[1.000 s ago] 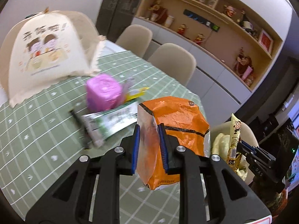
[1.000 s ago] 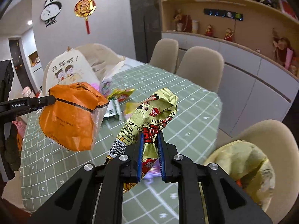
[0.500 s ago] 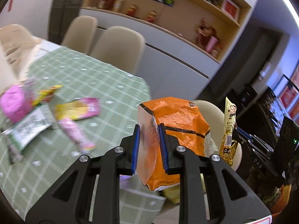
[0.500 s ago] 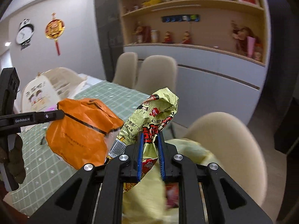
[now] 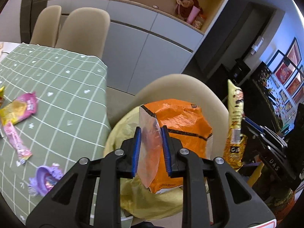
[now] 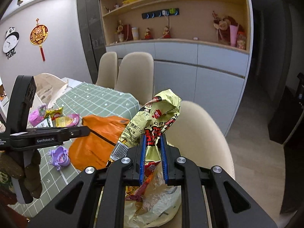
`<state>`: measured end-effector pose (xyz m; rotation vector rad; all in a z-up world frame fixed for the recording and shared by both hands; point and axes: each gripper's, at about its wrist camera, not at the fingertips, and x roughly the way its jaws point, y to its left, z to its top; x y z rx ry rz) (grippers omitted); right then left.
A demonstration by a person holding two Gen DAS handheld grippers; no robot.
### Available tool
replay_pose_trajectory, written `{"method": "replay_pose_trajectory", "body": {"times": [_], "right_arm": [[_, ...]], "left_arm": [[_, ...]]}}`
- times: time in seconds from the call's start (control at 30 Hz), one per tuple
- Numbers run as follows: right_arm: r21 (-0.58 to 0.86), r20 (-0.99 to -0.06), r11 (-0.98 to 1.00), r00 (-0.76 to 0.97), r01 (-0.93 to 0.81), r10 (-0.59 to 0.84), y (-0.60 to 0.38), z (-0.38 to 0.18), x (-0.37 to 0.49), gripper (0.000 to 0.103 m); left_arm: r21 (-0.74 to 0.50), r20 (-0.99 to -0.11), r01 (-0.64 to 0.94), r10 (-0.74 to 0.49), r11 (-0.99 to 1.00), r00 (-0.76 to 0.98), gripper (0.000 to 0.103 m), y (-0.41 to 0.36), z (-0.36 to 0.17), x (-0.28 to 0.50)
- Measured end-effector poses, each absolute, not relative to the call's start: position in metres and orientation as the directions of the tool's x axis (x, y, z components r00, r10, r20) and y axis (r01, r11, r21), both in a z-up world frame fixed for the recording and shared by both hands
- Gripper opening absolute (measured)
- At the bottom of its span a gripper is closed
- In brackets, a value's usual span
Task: Collect trash
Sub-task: 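Open the left gripper over the bag while the right gripper releases the snack packet inside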
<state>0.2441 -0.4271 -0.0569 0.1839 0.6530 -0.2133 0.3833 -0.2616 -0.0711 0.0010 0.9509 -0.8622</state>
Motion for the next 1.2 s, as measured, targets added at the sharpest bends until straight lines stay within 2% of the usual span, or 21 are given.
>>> {"method": "replay_pose_trajectory", "body": {"times": [0.07,0.13,0.23,0.5,0.63,0.87,0.97,1.03,1.1,1.2], "right_arm": [[0.101,-0.639,0.965,0.759,0.244,-0.125,-0.428,-0.068,0.250,0.015],[0.102,-0.663,0.968,0.742,0.228,-0.105,-0.429,-0.081,0.258,0.015],[0.117,-0.695,0.974,0.716,0.195,-0.060,-0.425,-0.099,0.271,0.015],[0.148,-0.762,0.987,0.644,0.066,0.071,-0.390,-0.133,0.308,0.015],[0.139,-0.819,0.989,0.567,0.047,0.089,-0.383,-0.160,0.324,0.015],[0.066,-0.902,0.990,0.432,0.125,0.006,-0.393,-0.200,0.332,0.015],[0.116,-0.887,0.979,0.460,0.166,0.027,-0.400,-0.197,0.327,0.017],[0.165,-0.867,0.969,0.495,0.184,0.054,-0.402,-0.192,0.321,0.022],[0.191,-0.850,0.962,0.523,0.195,0.063,-0.404,-0.186,0.315,0.031],[0.188,-0.824,0.959,0.565,0.211,0.037,-0.401,-0.174,0.305,0.033]], "left_arm": [[-0.382,-0.711,0.641,-0.655,0.665,0.255,0.042,-0.263,-0.077,0.385],[-0.415,-0.703,0.631,-0.671,0.656,0.235,0.056,-0.263,-0.080,0.384],[-0.420,-0.696,0.617,-0.672,0.666,0.253,0.062,-0.251,-0.077,0.382],[-0.438,-0.697,0.478,-0.623,0.761,0.354,0.064,-0.179,-0.072,0.391],[-0.449,-0.703,0.416,-0.600,0.791,0.382,0.064,-0.144,-0.074,0.389],[-0.456,-0.710,0.349,-0.572,0.818,0.412,0.064,-0.102,-0.079,0.381],[-0.439,-0.714,0.335,-0.550,0.833,0.433,0.064,-0.085,-0.083,0.377],[-0.425,-0.720,0.324,-0.532,0.846,0.446,0.064,-0.072,-0.085,0.375],[-0.421,-0.724,0.311,-0.522,0.852,0.451,0.064,-0.061,-0.088,0.374],[-0.416,-0.731,0.283,-0.503,0.864,0.461,0.064,-0.039,-0.091,0.375]]}}
